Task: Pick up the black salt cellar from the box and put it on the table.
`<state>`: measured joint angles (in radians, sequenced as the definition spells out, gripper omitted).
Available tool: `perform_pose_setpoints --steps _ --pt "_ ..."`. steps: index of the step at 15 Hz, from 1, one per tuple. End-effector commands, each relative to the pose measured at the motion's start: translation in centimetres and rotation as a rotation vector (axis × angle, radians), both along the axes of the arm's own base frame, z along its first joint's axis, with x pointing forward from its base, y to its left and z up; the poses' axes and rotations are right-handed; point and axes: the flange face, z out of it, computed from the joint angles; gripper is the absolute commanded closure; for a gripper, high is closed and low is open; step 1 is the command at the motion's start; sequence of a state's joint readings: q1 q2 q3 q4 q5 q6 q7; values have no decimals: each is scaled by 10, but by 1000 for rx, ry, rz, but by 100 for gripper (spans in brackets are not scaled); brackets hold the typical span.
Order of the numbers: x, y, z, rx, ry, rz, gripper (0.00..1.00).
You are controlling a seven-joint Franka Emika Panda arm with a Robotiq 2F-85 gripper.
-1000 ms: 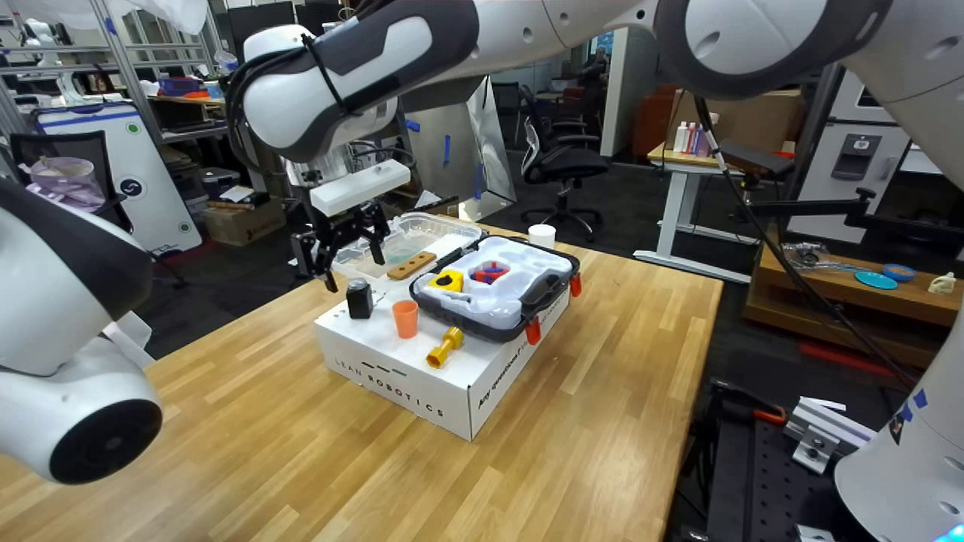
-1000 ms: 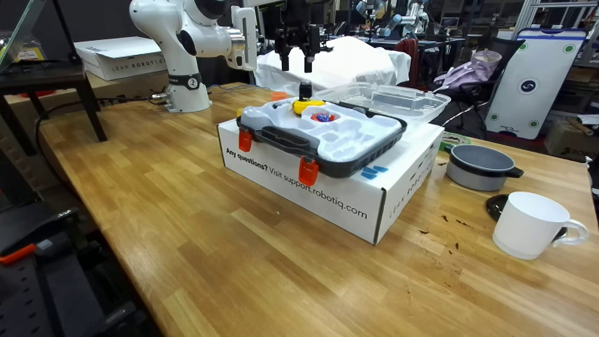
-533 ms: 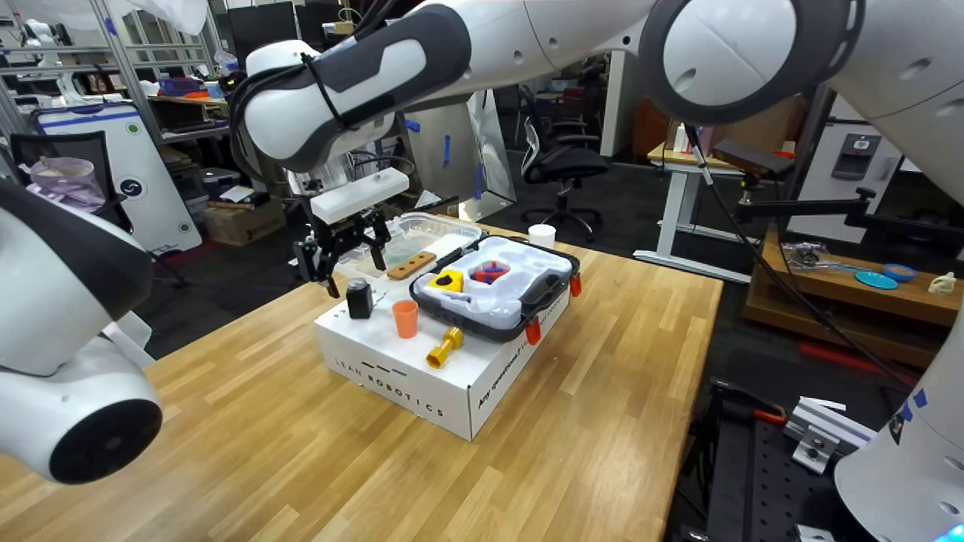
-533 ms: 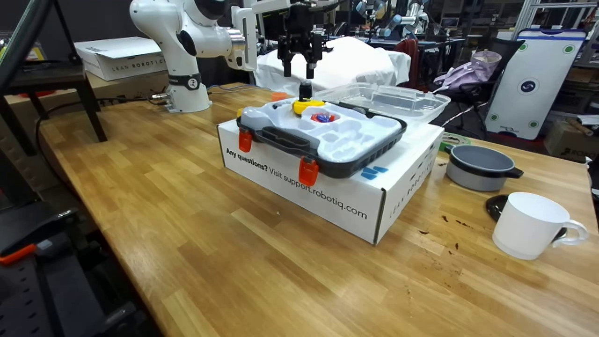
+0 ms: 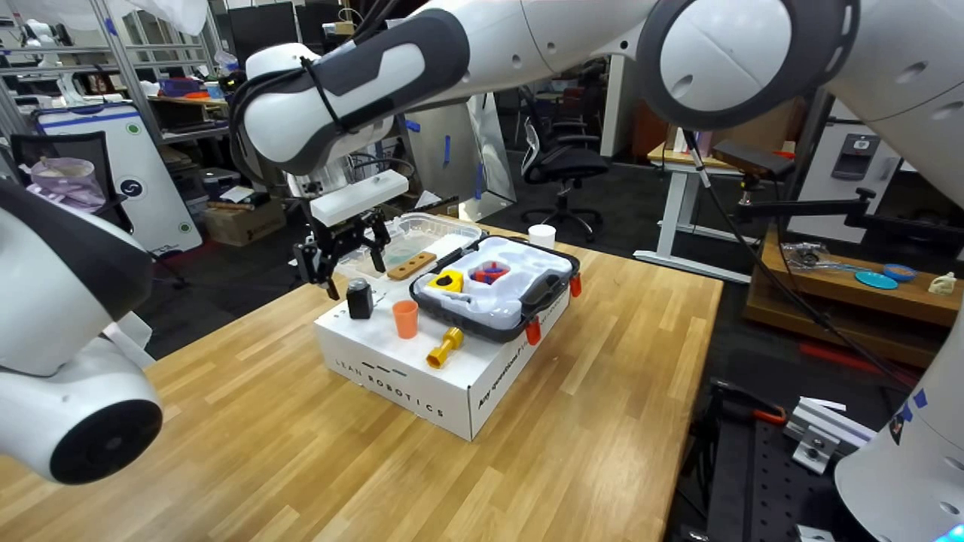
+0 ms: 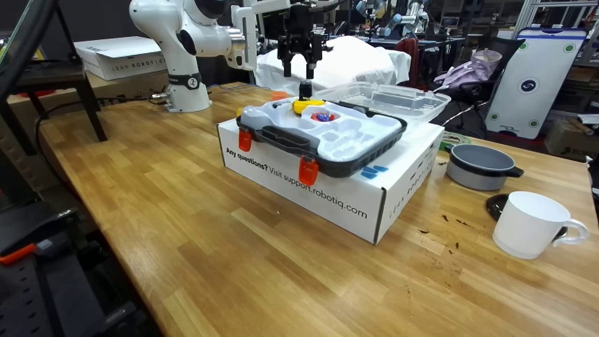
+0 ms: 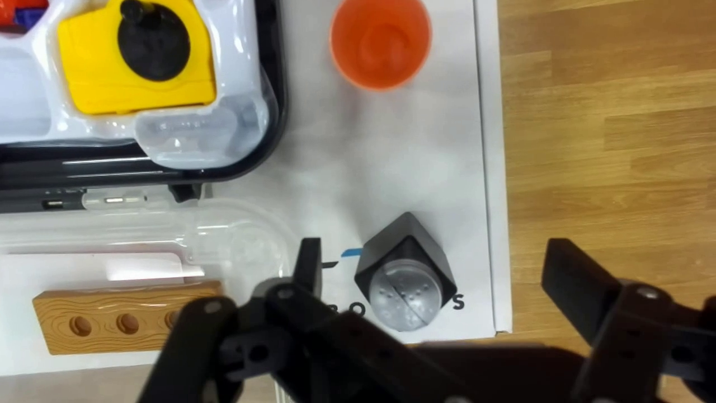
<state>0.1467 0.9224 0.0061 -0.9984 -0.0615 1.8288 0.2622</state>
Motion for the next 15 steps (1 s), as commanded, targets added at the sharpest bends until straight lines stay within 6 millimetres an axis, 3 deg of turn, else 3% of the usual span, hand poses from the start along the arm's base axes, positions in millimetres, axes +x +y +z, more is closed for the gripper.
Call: perform_pose_setpoints --steps 1,11,15 --pt "3 -1 0 12 -5 -16 0" --pt "12 -5 -25 28 4 -87 0" --pt "18 -5 -25 35 -14 -95 0"
